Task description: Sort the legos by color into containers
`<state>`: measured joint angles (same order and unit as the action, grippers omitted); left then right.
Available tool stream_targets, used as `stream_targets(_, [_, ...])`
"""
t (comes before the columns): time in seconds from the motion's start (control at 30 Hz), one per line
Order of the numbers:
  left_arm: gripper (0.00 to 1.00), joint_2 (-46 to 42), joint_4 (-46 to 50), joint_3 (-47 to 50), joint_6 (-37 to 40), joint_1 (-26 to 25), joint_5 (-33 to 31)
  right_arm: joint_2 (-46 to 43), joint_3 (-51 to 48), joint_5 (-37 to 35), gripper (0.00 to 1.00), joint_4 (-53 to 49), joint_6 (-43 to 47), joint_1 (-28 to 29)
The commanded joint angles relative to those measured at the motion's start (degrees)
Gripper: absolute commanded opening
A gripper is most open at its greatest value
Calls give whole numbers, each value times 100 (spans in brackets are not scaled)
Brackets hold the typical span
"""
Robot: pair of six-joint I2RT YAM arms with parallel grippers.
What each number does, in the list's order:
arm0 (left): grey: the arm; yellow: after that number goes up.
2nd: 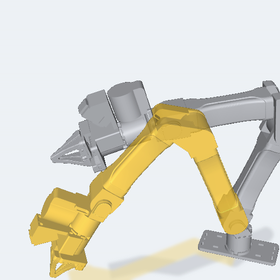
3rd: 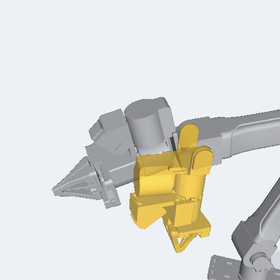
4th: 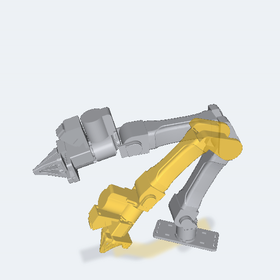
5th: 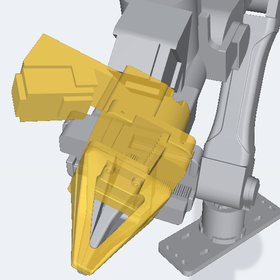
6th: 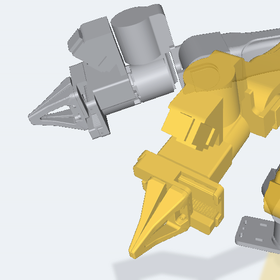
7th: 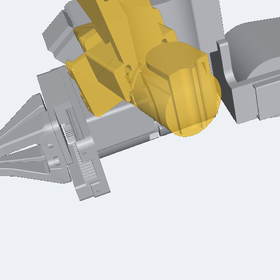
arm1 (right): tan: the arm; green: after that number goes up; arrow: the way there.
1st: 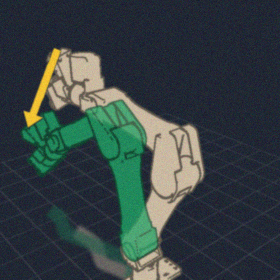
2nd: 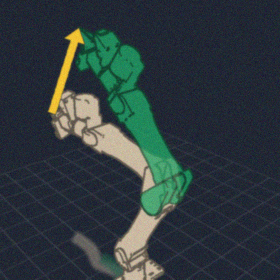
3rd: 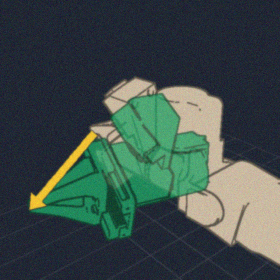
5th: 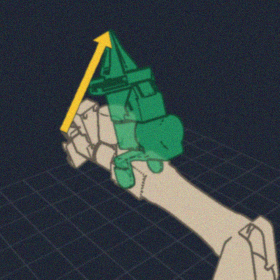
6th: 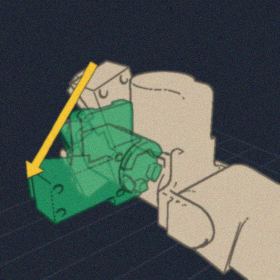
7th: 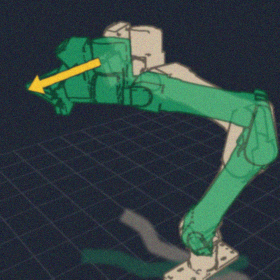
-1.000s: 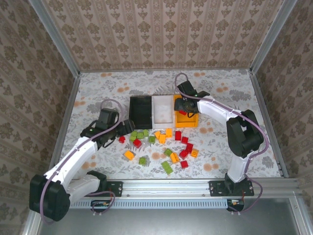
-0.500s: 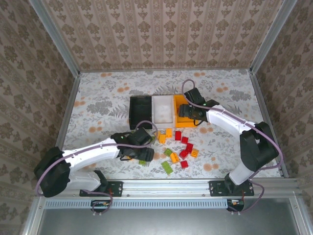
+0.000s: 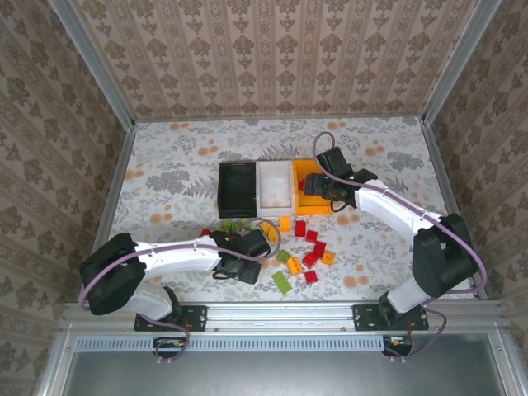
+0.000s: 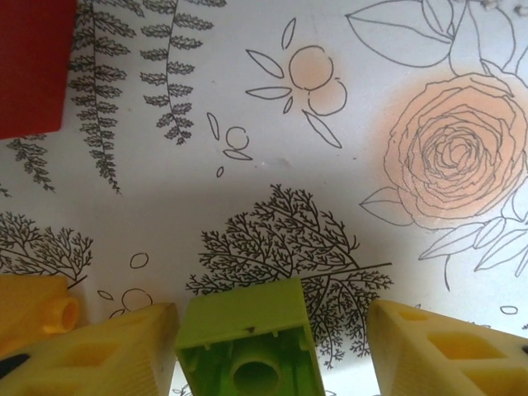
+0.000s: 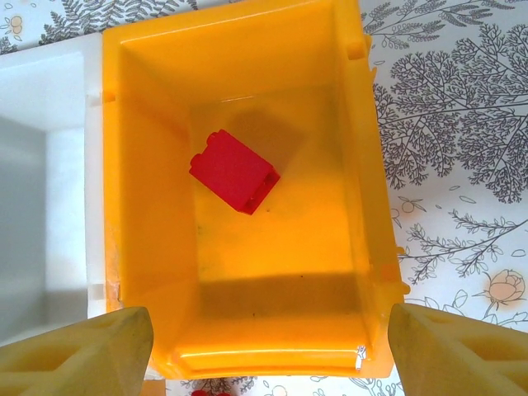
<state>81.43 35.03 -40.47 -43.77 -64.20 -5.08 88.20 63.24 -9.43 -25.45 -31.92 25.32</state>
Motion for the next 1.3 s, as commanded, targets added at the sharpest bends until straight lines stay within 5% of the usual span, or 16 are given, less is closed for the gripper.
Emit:
stream_targets(0.0, [58, 64, -160, 57, -80, -51, -109, -171, -111, 38, 76, 80, -52, -33])
stream_targets(0.53, [35, -347, 346, -324, 56, -122, -338, -231, -135, 38, 76, 47, -239, -170])
stream_targets(0.77, [35, -563, 320, -1567, 974, 690, -505, -549, -435, -5, 76, 75, -370, -246])
stream_targets(1.0, [34, 582, -578, -2845, 1705, 1602, -192, -807, -761, -94, 76, -38, -443, -341])
stream_targets(1.27, [32, 2208, -871, -4020, 1775, 1866, 18, -1276, -1091, -103, 76, -98, -517, -431])
